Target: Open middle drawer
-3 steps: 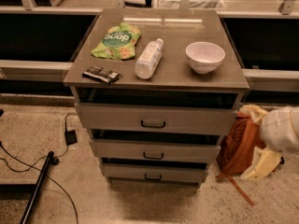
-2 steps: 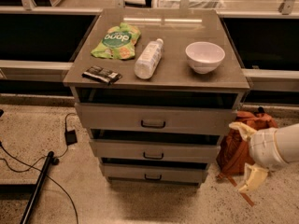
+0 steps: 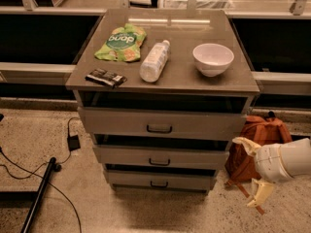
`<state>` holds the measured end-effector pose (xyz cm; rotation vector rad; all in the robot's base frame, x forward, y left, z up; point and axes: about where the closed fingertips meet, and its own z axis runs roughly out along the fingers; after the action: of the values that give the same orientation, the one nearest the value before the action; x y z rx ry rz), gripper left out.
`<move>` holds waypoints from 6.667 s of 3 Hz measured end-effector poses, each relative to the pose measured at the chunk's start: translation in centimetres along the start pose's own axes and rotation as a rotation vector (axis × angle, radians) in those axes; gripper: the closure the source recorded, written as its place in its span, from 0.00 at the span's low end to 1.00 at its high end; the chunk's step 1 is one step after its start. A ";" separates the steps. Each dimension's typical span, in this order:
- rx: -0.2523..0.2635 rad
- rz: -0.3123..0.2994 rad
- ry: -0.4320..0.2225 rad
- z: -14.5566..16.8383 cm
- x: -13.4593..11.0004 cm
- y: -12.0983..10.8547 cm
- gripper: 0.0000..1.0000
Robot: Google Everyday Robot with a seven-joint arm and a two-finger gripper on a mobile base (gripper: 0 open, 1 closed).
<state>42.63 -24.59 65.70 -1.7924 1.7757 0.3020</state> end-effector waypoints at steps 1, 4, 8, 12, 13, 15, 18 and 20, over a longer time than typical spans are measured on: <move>-0.024 -0.030 -0.020 1.4 -0.5 0.1 0.00; -0.025 -0.075 -0.007 13.8 3.6 0.0 0.00; -0.015 0.084 -0.006 23.4 7.1 -7.6 0.02; -0.023 0.143 0.027 22.8 9.2 -7.4 0.34; -0.039 0.082 0.005 20.5 8.5 -4.5 0.34; -0.105 -0.045 -0.049 15.0 5.8 4.2 0.29; -0.082 -0.061 -0.117 16.7 1.8 0.4 0.00; -0.098 -0.012 -0.138 20.8 3.1 -2.1 0.00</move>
Offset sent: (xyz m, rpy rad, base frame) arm 0.0281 0.0474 -0.0981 -0.0265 -0.0531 0.0866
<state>49.93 -15.87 47.92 -1.8029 1.6791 0.5031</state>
